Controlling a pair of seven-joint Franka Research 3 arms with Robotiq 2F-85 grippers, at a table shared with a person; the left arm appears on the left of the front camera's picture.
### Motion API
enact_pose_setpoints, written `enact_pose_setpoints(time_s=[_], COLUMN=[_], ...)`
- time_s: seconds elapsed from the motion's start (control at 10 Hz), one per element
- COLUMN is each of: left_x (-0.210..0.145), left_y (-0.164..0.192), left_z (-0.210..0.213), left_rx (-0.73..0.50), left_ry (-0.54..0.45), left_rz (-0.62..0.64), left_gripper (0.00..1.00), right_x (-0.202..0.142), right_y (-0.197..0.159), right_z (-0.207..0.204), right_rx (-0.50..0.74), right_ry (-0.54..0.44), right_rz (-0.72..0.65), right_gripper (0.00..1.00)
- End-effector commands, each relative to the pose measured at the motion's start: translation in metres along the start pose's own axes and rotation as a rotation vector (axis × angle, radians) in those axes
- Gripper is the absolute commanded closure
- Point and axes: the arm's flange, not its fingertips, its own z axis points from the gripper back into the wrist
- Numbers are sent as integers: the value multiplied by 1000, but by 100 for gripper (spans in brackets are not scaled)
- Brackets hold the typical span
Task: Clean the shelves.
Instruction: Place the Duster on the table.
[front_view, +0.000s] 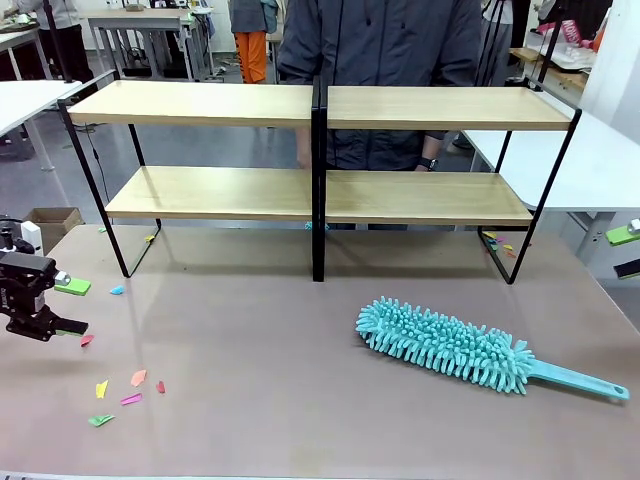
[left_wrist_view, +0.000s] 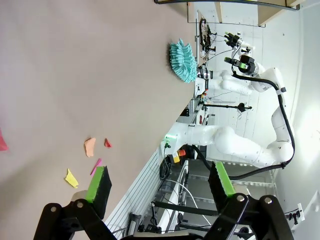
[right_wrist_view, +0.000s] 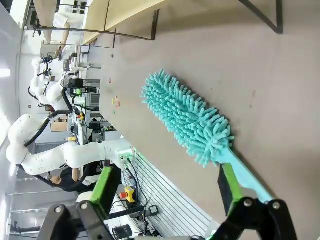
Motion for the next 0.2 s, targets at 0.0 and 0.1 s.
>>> enact_pose_setpoints(time_s=[0.0,0.1], left_x=[0,0], left_y=[0,0], left_z=[-2,-2], left_rx=[-26,-26], left_ry=[-19,-19], left_rz=[-23,-23], left_gripper=[0,0], right_x=[-3,-3], right_y=[-2,-2], right_z=[1,1], right_rx=[-14,-14], right_ry=[-2,-2], right_rz=[7,7], right_gripper=[0,0])
